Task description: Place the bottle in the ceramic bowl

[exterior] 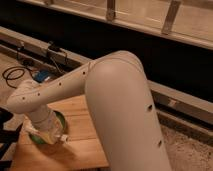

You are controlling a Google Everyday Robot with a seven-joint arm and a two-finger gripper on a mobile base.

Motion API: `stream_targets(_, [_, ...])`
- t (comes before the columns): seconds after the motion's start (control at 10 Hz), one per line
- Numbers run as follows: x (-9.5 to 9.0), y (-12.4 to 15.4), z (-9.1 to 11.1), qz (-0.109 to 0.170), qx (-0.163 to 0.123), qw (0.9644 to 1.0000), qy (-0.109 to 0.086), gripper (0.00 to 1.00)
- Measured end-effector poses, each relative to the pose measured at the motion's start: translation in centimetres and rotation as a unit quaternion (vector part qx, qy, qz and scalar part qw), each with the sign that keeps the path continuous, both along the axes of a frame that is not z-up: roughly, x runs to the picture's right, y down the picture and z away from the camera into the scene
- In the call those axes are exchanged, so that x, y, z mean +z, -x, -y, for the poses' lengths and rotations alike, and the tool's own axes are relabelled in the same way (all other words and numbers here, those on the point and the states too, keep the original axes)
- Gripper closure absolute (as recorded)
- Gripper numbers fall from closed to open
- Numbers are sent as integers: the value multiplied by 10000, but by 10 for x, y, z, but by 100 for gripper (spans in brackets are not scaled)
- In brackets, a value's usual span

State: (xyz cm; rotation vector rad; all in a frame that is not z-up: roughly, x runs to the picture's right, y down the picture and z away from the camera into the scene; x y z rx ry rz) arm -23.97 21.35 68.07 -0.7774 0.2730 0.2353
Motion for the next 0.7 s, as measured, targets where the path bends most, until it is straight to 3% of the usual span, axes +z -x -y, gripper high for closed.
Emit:
stream_targets(0.1, [0, 1, -1, 8, -9, 10000, 1, 44])
stream_targets(0.2, [0, 1, 0, 7, -8, 10000, 1, 46])
stream_targets(0.4, [0, 1, 2, 7, -34, 10000, -37, 63])
stream_targets(0.6, [5, 14, 17, 242, -102, 9995, -196, 82])
stream_targets(0.7, [7, 18, 21, 325, -105, 9992, -203, 84])
